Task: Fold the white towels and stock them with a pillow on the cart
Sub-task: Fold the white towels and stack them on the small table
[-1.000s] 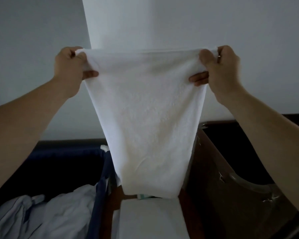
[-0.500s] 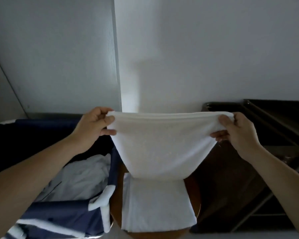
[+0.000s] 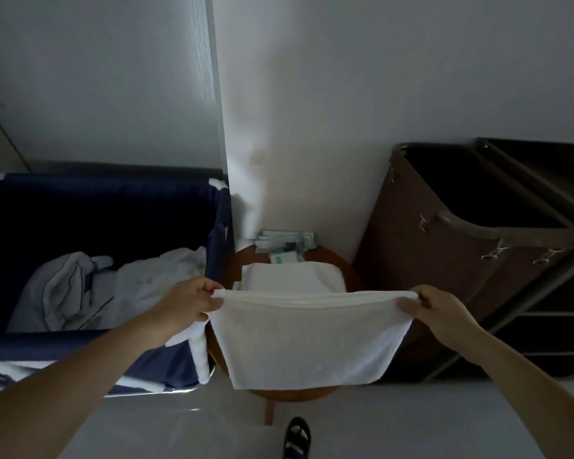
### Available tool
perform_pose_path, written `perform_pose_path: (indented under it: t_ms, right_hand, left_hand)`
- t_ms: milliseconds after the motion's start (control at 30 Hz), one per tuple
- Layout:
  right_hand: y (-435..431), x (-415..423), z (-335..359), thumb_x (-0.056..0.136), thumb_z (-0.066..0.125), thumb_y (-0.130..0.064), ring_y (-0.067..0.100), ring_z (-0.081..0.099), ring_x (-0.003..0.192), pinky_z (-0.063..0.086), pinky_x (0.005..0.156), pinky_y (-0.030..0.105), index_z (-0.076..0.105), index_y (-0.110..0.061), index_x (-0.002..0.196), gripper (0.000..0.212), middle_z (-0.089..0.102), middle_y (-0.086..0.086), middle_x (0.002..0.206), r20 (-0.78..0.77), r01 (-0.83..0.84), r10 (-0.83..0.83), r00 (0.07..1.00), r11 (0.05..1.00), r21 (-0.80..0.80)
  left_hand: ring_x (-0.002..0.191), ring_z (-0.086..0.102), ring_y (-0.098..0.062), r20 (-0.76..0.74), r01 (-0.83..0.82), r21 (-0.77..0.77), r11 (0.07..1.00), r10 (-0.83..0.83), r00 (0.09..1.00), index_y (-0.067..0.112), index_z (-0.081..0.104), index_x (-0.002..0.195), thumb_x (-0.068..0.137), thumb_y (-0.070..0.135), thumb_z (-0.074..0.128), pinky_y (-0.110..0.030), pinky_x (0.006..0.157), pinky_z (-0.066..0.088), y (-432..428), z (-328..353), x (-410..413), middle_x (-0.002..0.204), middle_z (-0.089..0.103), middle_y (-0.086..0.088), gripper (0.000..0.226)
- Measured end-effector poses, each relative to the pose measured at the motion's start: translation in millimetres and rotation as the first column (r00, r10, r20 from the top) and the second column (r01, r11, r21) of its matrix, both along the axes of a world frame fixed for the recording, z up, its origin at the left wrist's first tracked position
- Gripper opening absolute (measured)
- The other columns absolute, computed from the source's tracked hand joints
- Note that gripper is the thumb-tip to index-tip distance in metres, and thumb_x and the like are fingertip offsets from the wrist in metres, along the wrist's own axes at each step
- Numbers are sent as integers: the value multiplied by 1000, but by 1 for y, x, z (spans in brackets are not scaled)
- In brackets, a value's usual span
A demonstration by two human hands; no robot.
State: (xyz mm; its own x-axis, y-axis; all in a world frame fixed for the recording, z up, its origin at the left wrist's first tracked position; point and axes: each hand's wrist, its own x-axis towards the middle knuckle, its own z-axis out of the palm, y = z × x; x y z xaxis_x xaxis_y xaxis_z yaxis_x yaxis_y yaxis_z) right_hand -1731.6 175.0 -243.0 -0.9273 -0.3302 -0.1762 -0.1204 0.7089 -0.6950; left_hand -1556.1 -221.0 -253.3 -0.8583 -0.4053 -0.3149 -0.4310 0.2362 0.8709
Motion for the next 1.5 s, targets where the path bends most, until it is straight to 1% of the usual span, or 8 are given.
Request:
perform_pose_path:
  t_ms: [200, 400, 567, 700, 800, 1033, 1300, 1500]
  right_hand:
    - [-37, -102, -40, 95, 61, -43, 19, 63, 81, 47, 67, 30, 62, -23, 91, 20, 67, 1, 87, 31, 51, -50, 998, 997, -53]
    - [-87, -204, -162, 97, 59, -42, 16, 61, 94, 51, 75, 32, 58, -21, 110, 25, 63, 1, 108, 291, 186, -148, 945, 976, -109]
    - [-113, -220, -279, 93, 63, -48, 29, 60, 108, 51, 96, 51, 55, -15, 131, 51, 62, 7, 119, 479, 259, -240, 844, 965, 27]
    - [-115, -224, -313, 92, 60, -55, 29, 61, 106, 52, 95, 50, 54, -15, 134, 59, 63, 6, 120, 474, 296, -287, 833, 953, 56]
    - [-116, -232, -307, 95, 60, -47, 29, 64, 100, 53, 93, 54, 62, -20, 118, 36, 66, 5, 109, 448, 334, -287, 847, 942, -28]
    - [-139, -256, -276, 82, 64, -57, 12, 70, 83, 57, 78, 41, 67, -42, 94, 20, 73, -12, 93, 457, 407, -272, 847, 885, -227]
    - [-163, -274, -327, 94, 62, -44, 28, 59, 110, 50, 96, 46, 50, -16, 136, 52, 60, 7, 126, 419, 386, -355, 836, 922, 9]
    - [-147, -242, -317, 88, 66, -53, 19, 57, 101, 51, 85, 38, 44, -25, 141, 64, 59, 1, 130, 231, 307, -326, 917, 945, 113]
  left_hand:
    - [99, 69, -28, 22, -143, 36, 989, 142, 990, 13, 63, 116, 95, 15, 64, -46, 94, 55, -21, -24, -111, 106, 71, -8, 21]
    - [97, 66, -27, 198, -305, -23, 952, 304, 932, 11, 61, 123, 96, 14, 59, -45, 88, 56, -33, -130, -224, 106, 68, -10, 28]
    - [106, 60, -36, 375, -451, 7, 892, 416, 829, 5, 55, 132, 95, 11, 63, -42, 87, 51, -24, -226, -253, 123, 60, -20, 39]
    - [102, 62, -34, 389, -364, -20, 931, 343, 855, 3, 58, 128, 95, 23, 65, -42, 86, 52, -19, -263, -260, 117, 64, -18, 39]
    - [98, 62, -34, 353, -437, -69, 897, 431, 830, 4, 60, 123, 97, 25, 62, -39, 81, 49, -27, -264, -269, 111, 64, -17, 34]
    - [74, 53, -13, 53, -516, -281, 809, 550, 833, 18, 51, 111, 101, 28, 49, -20, 56, 36, -45, -255, -281, 89, 55, 4, 14]
    - [111, 56, -42, 284, -450, -306, 839, 532, 798, 0, 53, 130, 101, 27, 51, -42, 88, 44, -57, -315, -312, 125, 59, -24, 40]
    - [117, 55, -39, 233, -362, -288, 887, 431, 872, 5, 49, 137, 93, 33, 65, -54, 98, 48, -42, -292, -276, 131, 56, -19, 54]
